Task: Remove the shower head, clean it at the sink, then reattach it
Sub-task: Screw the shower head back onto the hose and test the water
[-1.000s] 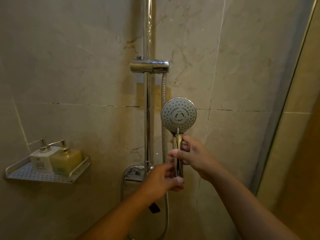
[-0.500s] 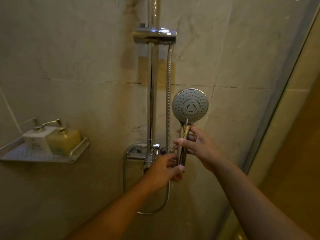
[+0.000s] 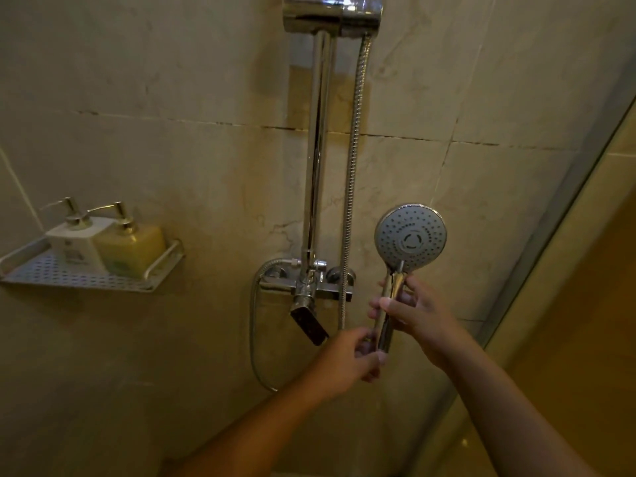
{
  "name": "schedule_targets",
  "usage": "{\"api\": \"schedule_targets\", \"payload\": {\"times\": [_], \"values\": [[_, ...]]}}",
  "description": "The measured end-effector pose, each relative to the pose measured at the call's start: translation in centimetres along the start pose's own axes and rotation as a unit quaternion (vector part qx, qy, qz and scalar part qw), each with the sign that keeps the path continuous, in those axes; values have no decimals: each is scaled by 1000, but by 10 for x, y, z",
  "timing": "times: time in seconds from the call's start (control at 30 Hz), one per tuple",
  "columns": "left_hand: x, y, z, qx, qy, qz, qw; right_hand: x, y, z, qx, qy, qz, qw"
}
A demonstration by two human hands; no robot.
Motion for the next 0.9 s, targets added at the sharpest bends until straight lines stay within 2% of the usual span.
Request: {"api": "schedule_targets", "payload": {"times": [0.2,0.33,0.47,0.6,0.67,0.8,0.9], "values": [[-39,-31,74,-129,93,-30,987,-6,-18,-66,30,-77,12,996],[-72,-75,162,-202,183,13,962,-9,-28,-130,29,-121,18,992],[-95,-112,234,-281,276,133,909,-9,-33,-185,-7,-161,16,987],[-114,-134,261,-305,299,270,863,-12,-36,-215,-27,-185,30,982],[-127,-135,262,-280,271,290,874,-16,-38,-222,-35,-186,37,981],[-151,-122,253,-169,225,278,919,-22,-38,-223,-31,-169,51,984],[-162,-115,250,-98,224,280,928,-21,-37,-217,-19,-166,51,985]]}}
Point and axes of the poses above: each hand's wrist, its own x-axis away from the middle knuckle, its own y-axis out of the palm, z = x × y, the point moved 2 cm from there along -x, towards the middle knuckle, and after that the axes turned 13 degrees about y, right-handed, at the moved point
